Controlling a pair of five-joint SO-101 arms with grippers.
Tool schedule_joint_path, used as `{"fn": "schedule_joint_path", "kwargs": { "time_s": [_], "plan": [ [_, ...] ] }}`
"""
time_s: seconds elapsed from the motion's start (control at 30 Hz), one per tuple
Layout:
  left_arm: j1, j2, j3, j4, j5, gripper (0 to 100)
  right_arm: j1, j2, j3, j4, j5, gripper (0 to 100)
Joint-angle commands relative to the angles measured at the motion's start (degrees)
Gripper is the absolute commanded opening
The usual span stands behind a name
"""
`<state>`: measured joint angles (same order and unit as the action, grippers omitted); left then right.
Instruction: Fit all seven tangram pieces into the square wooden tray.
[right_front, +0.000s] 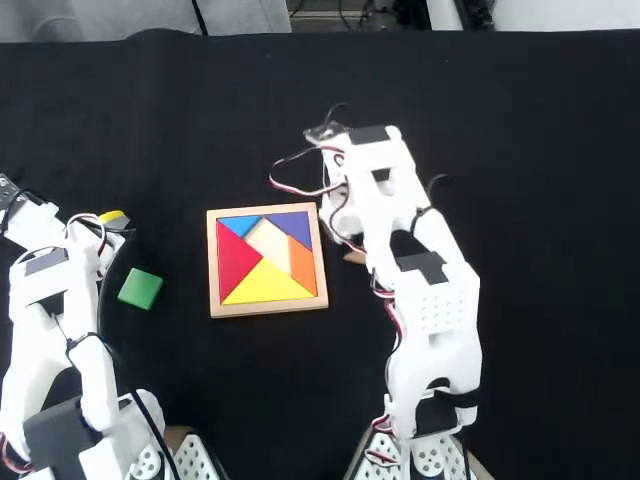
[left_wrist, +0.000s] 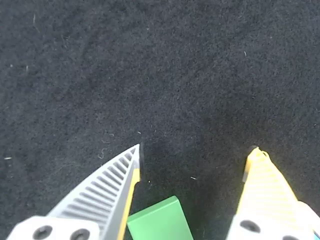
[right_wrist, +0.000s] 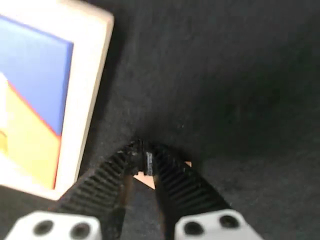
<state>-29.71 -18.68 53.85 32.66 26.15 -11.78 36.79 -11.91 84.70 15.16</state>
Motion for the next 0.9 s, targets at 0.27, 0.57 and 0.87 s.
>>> {"fn": "schedule_joint_path", "kwargs": {
  "time_s": [0.27, 0.57, 0.87],
  "plan": [
    [0.0, -1.5, -0.7, -1.1, 0.2, 33, -1.8, -28.0, 27.8, -6.7, 4.2, 1.1],
    [0.0, -1.5, -0.5, -1.1, 0.2, 33, -1.2, -54.2, 49.5, -9.5, 6.9, 1.1],
    [0.0, -1.5, -0.4, -1.1, 0.2, 33, 8.1, -42.3, 47.3, -14.9, 9.7, 1.1]
  ]
}}
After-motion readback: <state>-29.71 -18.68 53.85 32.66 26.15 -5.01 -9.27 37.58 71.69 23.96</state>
